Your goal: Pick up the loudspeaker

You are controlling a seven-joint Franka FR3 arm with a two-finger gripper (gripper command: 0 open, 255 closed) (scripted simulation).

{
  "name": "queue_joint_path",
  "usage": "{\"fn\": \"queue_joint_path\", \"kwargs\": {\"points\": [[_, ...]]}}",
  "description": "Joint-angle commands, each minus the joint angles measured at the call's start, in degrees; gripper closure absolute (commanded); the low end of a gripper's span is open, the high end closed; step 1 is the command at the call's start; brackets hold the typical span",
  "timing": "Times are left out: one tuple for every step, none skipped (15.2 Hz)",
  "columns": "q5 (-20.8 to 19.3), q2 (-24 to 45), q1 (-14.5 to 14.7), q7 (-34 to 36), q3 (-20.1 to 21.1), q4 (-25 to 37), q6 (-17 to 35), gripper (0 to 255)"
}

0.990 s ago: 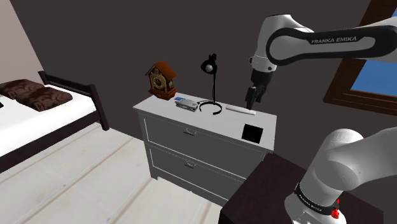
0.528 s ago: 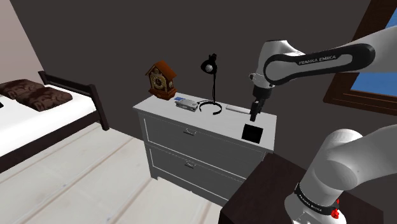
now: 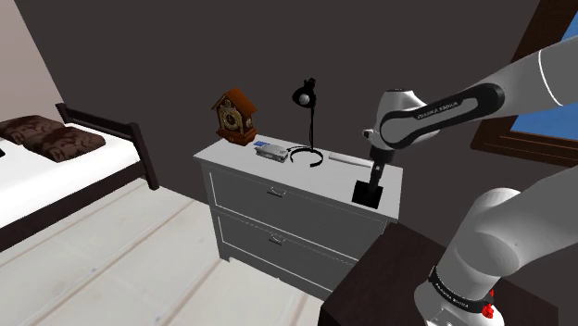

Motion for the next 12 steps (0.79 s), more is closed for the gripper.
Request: {"fn": "queue_joint_path", "kwargs": {"points": [[-0.15, 2.50, 0.24, -1.17, -0.96, -0.26, 2.73, 0], [-0.17, 3.15, 0.28, -1.23, -1.14, -0.65, 3.76, 0], [-0.18, 3.82, 0.33, -1.29, -1.33, -1.02, 4.80, 0], [-0.18, 4.52, 0.39, -1.36, -1.51, -1.38, 5.85, 0], [-0.17, 5.24, 0.46, -1.43, -1.70, -1.72, 6.91, 0], [-0.15, 5.99, 0.54, -1.51, -1.89, -2.05, 7.98, 0], [-0.08, 7.22, 0.68, -1.66, -2.19, -2.54, 9.69, 0], [-0.08, 7.22, 0.67, -1.66, -2.19, -2.54, 9.69, 0], [-0.08, 7.21, 0.67, -1.66, -2.19, -2.54, 9.68, 0], [-0.11, 7.15, 0.63, -1.70, -2.21, -2.52, 9.60, 255], [-0.08, 7.27, 0.66, -1.75, -2.24, -2.42, 9.62, 255], [-0.07, 7.30, 0.66, -1.76, -2.25, -2.40, 9.64, 255]]}}
